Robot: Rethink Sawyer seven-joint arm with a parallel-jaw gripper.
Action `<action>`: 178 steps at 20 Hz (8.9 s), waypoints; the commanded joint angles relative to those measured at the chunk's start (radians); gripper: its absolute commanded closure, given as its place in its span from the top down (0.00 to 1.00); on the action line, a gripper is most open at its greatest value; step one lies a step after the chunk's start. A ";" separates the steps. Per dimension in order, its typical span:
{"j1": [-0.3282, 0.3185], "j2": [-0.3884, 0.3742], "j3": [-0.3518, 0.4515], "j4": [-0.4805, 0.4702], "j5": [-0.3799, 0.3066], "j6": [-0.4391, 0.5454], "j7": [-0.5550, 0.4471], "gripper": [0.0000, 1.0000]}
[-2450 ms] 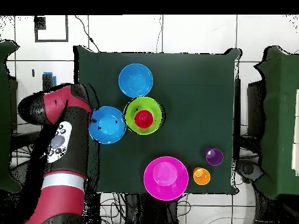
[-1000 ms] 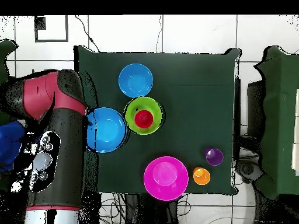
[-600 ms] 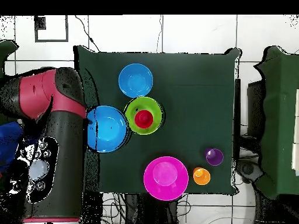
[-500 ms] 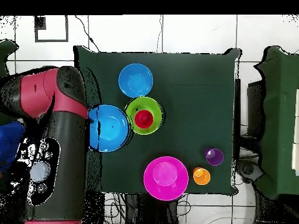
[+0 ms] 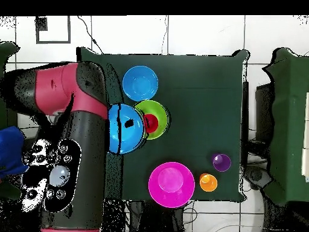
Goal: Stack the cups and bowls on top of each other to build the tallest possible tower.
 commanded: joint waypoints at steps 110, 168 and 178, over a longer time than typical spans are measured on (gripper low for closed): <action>-0.167 -0.107 0.180 0.319 -0.131 -0.436 -0.099 0.00; -0.162 -0.125 0.219 0.409 -0.169 -0.533 -0.066 0.00; -0.166 -0.126 0.225 0.434 -0.172 -0.573 -0.054 0.00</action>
